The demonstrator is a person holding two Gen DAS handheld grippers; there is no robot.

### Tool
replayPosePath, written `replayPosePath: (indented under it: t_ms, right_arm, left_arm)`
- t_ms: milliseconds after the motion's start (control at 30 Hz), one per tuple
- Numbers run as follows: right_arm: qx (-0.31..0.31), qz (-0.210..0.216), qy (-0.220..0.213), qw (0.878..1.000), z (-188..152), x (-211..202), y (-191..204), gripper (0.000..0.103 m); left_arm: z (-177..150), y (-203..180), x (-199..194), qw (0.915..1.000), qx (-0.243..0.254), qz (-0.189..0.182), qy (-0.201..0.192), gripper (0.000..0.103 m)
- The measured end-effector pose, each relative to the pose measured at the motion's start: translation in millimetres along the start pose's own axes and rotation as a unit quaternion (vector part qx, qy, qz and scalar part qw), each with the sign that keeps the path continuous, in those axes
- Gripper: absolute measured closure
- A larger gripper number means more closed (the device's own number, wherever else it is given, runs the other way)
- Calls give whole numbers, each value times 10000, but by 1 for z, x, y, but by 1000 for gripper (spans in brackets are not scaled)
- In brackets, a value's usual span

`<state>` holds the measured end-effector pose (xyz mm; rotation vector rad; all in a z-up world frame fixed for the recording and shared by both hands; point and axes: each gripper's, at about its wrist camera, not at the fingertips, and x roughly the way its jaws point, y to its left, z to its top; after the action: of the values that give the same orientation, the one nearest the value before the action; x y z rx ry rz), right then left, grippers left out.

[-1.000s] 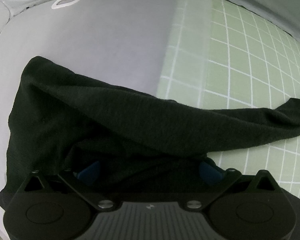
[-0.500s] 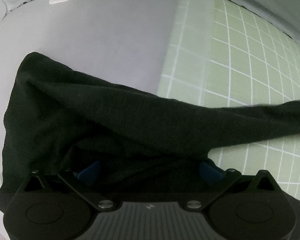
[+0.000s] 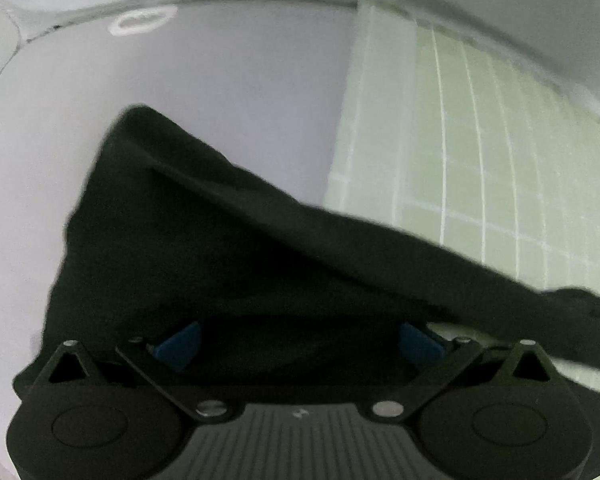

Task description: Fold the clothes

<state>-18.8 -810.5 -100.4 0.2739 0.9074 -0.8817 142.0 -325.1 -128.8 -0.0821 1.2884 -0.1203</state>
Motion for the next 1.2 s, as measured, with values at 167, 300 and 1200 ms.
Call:
replayPosePath:
  t_ms: [167, 300, 1200]
  right_arm:
    - [-162, 639, -135, 9977, 6, -9, 40, 21]
    - [-108, 1370, 57, 9905, 2, -14, 81, 21]
    - [1690, 1783, 241, 9691, -105, -84, 140, 21]
  left_arm:
    - [16, 45, -8, 9965, -615, 396, -396, 0]
    - [36, 76, 1, 9896, -1174, 666, -490, 0]
    - [73, 118, 22, 9948, -639, 247, -750, 4]
